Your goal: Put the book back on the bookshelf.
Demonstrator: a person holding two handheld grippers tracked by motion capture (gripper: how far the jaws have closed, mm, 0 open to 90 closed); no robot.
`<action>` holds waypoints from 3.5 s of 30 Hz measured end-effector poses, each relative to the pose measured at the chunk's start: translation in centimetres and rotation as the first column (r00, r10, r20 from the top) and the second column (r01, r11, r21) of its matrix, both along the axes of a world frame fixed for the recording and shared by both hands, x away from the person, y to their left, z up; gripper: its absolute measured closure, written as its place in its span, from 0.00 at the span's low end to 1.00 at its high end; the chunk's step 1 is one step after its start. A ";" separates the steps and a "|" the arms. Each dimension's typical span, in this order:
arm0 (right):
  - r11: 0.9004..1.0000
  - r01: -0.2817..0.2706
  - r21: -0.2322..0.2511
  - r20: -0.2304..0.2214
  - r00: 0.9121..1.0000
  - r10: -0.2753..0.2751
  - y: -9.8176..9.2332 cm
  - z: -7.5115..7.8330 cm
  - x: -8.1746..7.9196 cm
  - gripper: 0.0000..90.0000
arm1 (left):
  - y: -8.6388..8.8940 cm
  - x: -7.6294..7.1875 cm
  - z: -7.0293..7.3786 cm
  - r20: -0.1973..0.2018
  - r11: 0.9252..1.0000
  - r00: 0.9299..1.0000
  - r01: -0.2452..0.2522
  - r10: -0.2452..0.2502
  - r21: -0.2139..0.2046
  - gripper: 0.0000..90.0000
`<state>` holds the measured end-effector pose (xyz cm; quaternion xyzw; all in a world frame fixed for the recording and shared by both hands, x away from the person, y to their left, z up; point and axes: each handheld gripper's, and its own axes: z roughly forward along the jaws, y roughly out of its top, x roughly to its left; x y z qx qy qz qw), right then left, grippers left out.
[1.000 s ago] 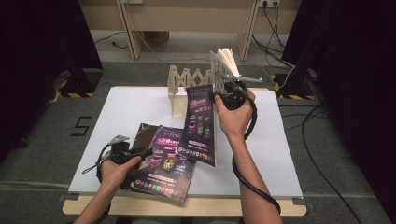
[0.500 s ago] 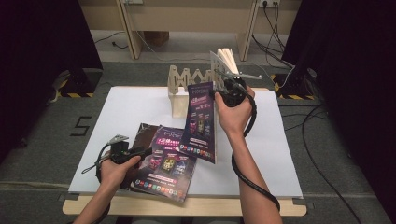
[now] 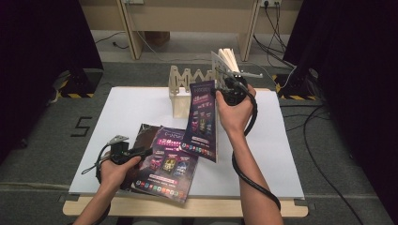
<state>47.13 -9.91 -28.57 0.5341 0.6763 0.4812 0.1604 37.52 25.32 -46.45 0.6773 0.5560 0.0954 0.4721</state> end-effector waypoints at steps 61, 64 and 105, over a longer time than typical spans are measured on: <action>0.999 0.038 0.004 0.029 0.999 -0.038 0.7 1.6 2.0 0.93 | 0.2 0.1 -0.2 -0.006 1.000 1.000 -0.010 0.010 -0.012 0.57; 0.999 0.038 -0.003 0.038 0.999 -0.037 0.9 1.7 2.0 0.93 | 0.2 0.1 -0.2 -0.006 1.000 1.000 -0.010 0.009 -0.012 0.57; 0.998 0.068 0.005 0.059 0.996 -0.068 1.5 2.1 4.3 0.93 | 0.5 0.2 -0.2 -0.006 1.000 1.000 -0.013 0.013 -0.010 0.57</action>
